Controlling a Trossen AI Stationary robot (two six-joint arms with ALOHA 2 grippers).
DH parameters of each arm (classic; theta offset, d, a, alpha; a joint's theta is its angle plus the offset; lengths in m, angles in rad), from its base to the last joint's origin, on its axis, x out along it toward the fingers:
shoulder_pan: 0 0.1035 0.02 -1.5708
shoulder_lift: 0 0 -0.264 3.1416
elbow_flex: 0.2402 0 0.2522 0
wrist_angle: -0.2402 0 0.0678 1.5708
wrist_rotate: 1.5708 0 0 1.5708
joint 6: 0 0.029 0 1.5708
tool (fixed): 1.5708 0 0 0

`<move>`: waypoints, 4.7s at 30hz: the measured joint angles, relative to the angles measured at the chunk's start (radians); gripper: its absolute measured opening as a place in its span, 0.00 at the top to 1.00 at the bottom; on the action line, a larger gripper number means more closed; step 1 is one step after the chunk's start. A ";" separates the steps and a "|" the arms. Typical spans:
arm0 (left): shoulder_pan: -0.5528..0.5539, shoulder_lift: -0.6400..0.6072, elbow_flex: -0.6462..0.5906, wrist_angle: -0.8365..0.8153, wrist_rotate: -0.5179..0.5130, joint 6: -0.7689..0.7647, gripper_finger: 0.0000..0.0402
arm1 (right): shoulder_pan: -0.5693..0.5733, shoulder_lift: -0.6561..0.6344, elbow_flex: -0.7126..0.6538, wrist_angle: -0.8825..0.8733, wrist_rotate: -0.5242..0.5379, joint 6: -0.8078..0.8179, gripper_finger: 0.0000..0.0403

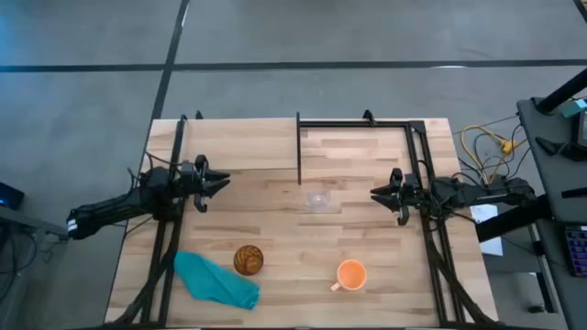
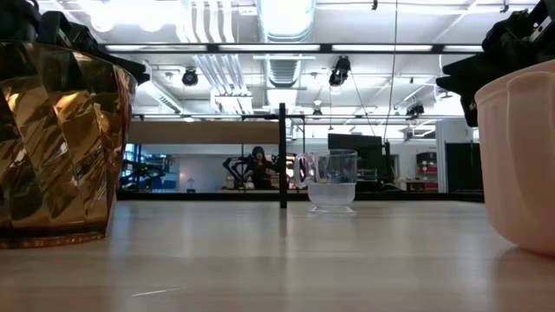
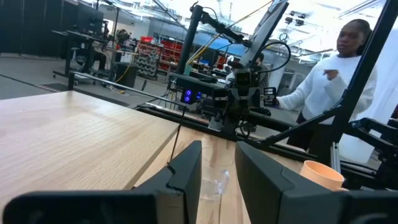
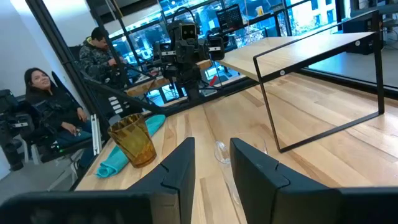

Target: Stack small to large cups/mugs on shelf

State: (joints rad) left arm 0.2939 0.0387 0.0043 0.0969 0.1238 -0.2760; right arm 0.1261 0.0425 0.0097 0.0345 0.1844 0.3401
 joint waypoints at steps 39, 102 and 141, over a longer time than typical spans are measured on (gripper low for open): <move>0.000 0.000 0.000 0.000 0.000 0.000 0.79 | 0.000 0.000 0.000 0.000 0.000 0.000 0.76; -0.002 0.471 0.473 -0.226 0.069 0.100 0.79 | 0.000 0.000 0.000 0.006 0.000 0.066 0.76; -0.325 1.501 1.043 -0.235 -0.211 -0.187 0.79 | 0.000 0.000 0.000 0.006 0.000 0.061 0.76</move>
State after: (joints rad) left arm -0.0314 1.5401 1.0478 -0.1383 -0.0872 -0.4627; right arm 0.1258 0.0425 0.0093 0.0406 0.1847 0.4007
